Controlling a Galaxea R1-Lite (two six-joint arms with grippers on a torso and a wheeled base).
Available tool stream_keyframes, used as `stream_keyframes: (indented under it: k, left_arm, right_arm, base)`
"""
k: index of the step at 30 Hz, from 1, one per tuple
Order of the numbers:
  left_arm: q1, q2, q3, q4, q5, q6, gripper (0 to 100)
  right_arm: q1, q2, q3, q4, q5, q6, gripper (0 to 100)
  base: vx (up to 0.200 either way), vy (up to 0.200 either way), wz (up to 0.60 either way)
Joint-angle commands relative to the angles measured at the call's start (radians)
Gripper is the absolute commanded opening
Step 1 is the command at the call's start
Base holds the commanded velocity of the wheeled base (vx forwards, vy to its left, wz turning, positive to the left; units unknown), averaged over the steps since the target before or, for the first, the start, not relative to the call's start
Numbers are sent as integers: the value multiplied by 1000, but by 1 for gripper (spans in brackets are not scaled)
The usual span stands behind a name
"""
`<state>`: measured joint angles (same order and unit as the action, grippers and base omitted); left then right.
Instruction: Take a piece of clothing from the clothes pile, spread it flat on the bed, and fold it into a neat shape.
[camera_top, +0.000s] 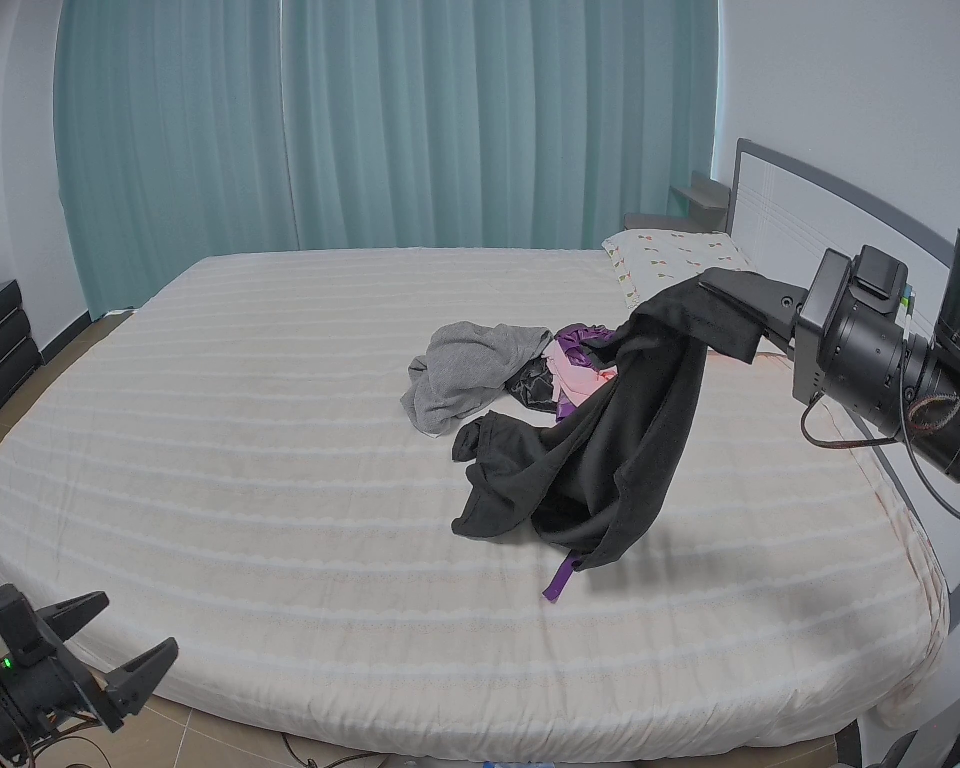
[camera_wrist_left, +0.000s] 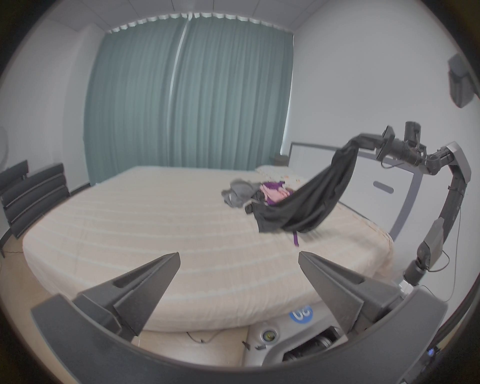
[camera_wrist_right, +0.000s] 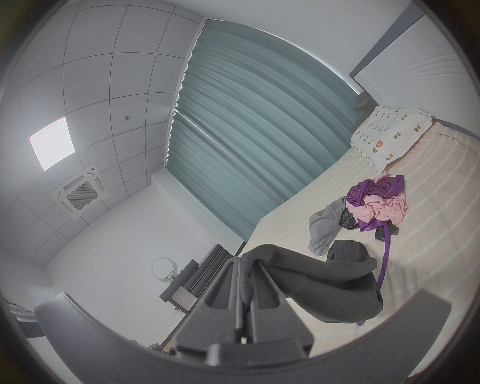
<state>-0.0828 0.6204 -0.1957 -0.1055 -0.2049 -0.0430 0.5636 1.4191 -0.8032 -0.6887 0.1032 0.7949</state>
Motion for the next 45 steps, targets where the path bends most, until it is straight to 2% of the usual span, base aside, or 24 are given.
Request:
stream_keyframes:
  k: [1, 5, 11, 13, 15, 19, 24, 25, 26, 27, 34, 38, 41, 45]
  left_arm:
    - [-58, 395, -13, -82, -53, 11, 100]
    - [-123, 611, -51, -207, -44, 2, 100]
    - [-181, 828, -60, -370, -31, -9, 100]
    - [-215, 963, -100, -444, -7, -17, 100]
    - [-226, 1006, -116, -468, 7, -25, 100]
    - [-313, 1199, -212, -569, 87, -89, 100]
    - [-382, 1335, -343, -580, 131, -126, 100]
    - [-410, 1389, -406, -580, 167, -144, 100]
    - [-410, 1389, -406, -580, 167, -144, 100]
    - [-436, 1434, -464, -580, 186, -160, 100]
    - [-522, 1553, -607, -583, 190, -189, 100]
    - [-537, 1610, -680, -595, 191, -201, 100]
    - [-532, 1667, -784, -606, 236, -207, 100]
    - [-522, 1742, -880, -605, 249, -210, 100]
  right_arm:
    - [-5, 4, -2, 3, -2, -13, 0]
    - [-18, 20, -4, 0, 1, -13, 0]
    - [-19, 38, -13, 0, 0, -14, 0]
    - [-19, 41, -14, -2, 0, -17, 0]
    - [-19, 41, -14, -2, 0, -17, 0]
    - [-36, 37, -13, -3, 0, -17, 0]
    - [-48, 34, -13, -3, 0, -16, 0]
    - [-50, 34, -11, -3, 0, -16, 0]
    - [-50, 34, -11, -3, 0, -16, 0]
    - [-50, 34, -13, -3, -2, -16, 0]
    - [-37, 34, -16, -29, -2, -19, 0]
    - [-19, 30, -33, -48, -8, -20, 0]
    - [-14, 26, -37, -49, -10, -22, 0]
    - [-11, 15, -39, -49, -10, -22, 0]
  base:
    - [0, 0, 0]
    - [0, 0, 0]
    - [0, 0, 0]
    - [0, 0, 0]
    - [0, 0, 0]
    - [0, 0, 0]
    - [0, 0, 0]
    - [0, 0, 0]
    - [0, 0, 0]
    - [0, 0, 0]
    - [0, 0, 0]
    - [0, 0, 0]
    - [0, 0, 0]
    - [0, 0, 0]
